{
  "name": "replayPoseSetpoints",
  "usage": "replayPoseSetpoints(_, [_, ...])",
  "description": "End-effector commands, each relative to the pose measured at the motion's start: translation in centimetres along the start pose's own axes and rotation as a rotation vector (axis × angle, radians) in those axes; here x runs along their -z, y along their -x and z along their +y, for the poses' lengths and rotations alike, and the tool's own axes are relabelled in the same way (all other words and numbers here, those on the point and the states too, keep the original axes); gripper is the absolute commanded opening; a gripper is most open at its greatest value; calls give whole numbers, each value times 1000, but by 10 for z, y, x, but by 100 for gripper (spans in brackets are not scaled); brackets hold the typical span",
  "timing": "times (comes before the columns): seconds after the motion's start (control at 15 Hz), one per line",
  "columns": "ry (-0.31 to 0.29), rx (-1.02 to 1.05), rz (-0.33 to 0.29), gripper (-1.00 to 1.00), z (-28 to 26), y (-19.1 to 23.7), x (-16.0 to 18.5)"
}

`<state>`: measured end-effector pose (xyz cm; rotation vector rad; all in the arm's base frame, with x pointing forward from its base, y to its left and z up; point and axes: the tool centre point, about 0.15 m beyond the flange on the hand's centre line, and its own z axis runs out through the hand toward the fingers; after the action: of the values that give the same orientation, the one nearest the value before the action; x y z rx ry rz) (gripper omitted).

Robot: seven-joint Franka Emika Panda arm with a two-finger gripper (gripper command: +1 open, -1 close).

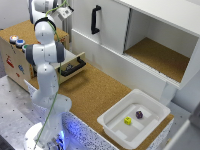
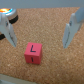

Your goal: Lift the pink block

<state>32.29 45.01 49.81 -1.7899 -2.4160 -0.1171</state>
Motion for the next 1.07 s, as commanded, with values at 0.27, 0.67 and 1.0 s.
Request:
replayPoseSetpoints(0.27, [-5, -138, -139, 100, 7, -23, -34])
replayPoseSetpoints(0.67, [57, -196, -138, 100, 17, -18, -54])
replayPoseSetpoints(1.0, [63, -225, -123, 100, 12, -19, -69])
